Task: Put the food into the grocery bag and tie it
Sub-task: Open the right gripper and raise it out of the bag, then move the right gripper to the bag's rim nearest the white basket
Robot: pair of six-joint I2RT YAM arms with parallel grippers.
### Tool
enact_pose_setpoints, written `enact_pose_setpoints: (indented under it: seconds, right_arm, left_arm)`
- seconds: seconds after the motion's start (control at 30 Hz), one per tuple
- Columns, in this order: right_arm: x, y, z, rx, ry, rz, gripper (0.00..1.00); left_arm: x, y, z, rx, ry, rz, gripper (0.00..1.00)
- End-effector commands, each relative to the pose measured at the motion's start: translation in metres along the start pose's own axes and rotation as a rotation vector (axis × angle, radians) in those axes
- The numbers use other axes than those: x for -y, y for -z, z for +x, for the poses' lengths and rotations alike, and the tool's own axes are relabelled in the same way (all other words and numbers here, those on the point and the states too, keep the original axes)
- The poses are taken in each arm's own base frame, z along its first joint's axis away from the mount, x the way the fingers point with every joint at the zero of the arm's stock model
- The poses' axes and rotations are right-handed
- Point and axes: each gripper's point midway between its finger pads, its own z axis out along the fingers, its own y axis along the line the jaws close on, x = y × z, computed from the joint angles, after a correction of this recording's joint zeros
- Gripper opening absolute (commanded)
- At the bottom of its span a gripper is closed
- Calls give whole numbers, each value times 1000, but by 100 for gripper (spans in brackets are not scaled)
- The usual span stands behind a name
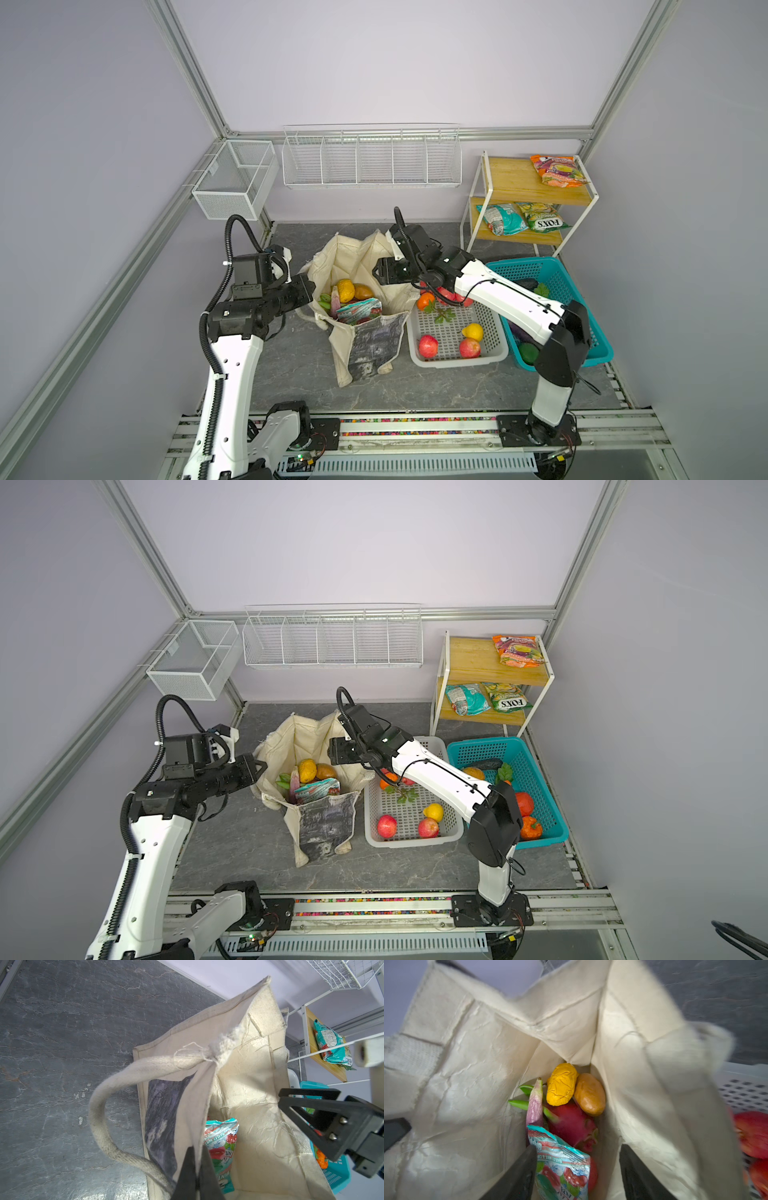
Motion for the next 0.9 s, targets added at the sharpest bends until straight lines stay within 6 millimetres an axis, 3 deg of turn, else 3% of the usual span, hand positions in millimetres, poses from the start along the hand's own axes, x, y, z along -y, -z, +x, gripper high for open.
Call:
enact_pose_setpoints:
  seconds: [0.0, 0.2, 0.57, 0.67, 0.73, 0.87]
  right_arm:
    - [33, 37, -19, 105, 17, 121, 73]
    - [74, 49, -11, 88, -42, 170, 81]
    - [74, 10, 32, -48, -121, 34, 79]
    - [65, 1, 40, -77, -127, -9, 66]
    - [57, -3, 44, -103, -119, -30, 48]
    - [42, 0, 41, -94, -91, -50, 22]
  left_arm:
    - [7, 7, -17, 61, -34, 15, 0]
    - [6, 7, -15, 62, -34, 13, 0]
    - [3, 2, -12, 47, -25, 13, 0]
    - [3, 0, -9, 40, -21, 18, 0]
    - [3, 1, -9, 39, -20, 20, 0]
    - [7, 3, -11, 44, -16, 37, 0]
